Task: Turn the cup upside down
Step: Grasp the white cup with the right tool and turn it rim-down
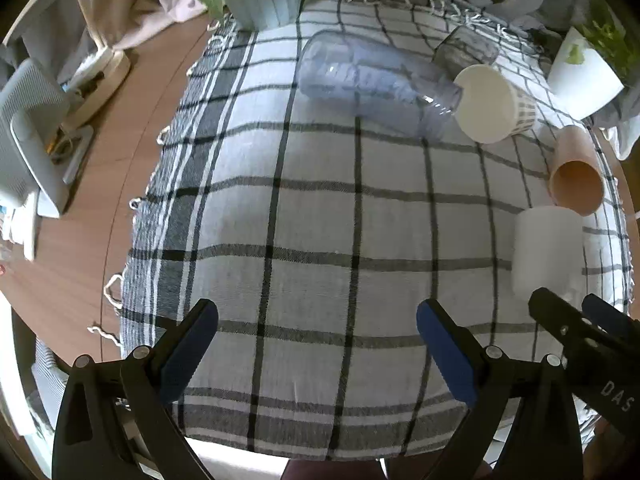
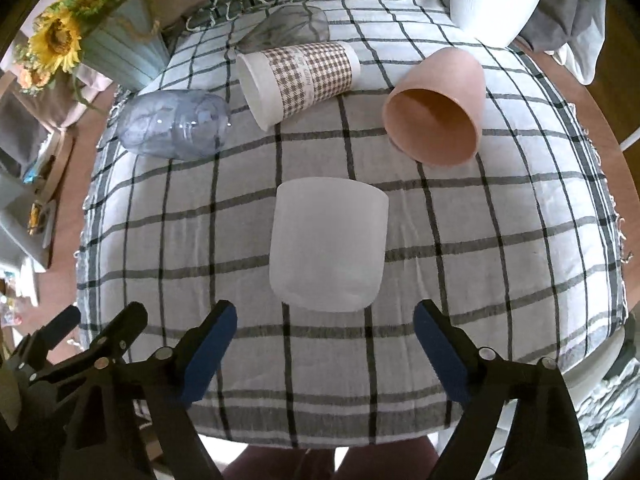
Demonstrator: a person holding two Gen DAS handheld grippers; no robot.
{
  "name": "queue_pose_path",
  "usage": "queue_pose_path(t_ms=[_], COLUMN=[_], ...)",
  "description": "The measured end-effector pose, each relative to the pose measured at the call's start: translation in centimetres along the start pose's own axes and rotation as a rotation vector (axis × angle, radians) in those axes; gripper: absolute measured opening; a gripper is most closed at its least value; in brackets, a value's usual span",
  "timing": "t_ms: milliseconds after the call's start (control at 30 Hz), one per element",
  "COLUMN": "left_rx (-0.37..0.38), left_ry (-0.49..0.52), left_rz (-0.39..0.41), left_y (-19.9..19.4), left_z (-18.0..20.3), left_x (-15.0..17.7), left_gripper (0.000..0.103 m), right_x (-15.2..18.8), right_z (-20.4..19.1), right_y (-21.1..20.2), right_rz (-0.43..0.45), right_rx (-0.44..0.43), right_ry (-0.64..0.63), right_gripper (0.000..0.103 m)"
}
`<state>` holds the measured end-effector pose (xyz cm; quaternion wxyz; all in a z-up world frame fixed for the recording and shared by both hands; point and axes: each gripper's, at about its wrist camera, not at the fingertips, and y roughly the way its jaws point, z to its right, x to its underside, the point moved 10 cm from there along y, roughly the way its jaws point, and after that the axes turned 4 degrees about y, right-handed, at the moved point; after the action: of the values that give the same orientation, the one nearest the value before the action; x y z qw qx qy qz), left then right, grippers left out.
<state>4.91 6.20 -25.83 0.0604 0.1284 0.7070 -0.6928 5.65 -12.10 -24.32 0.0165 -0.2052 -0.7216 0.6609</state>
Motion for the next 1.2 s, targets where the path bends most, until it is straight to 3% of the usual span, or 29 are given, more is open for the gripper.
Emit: queue_pose_path(t_ms=[600, 1200], left_rx=[0.013, 0.039], left_ry=[0.000, 0.005], left_rz=[-0.043, -0.018], left_y=[2.2, 1.1], left_z=[0.7, 3.1], left_x=[0.1, -0.1], left_gripper=[0.101, 0.101], right_x=[-0.2, -0.1], right_z=[-0.1, 0.8], right_y=[2.1, 0.0], right_rz=[-0.017, -0.044], right_rx=[0.008, -0.027], right_ry=[-0.002, -0.014], right_gripper=[0.065, 0.064])
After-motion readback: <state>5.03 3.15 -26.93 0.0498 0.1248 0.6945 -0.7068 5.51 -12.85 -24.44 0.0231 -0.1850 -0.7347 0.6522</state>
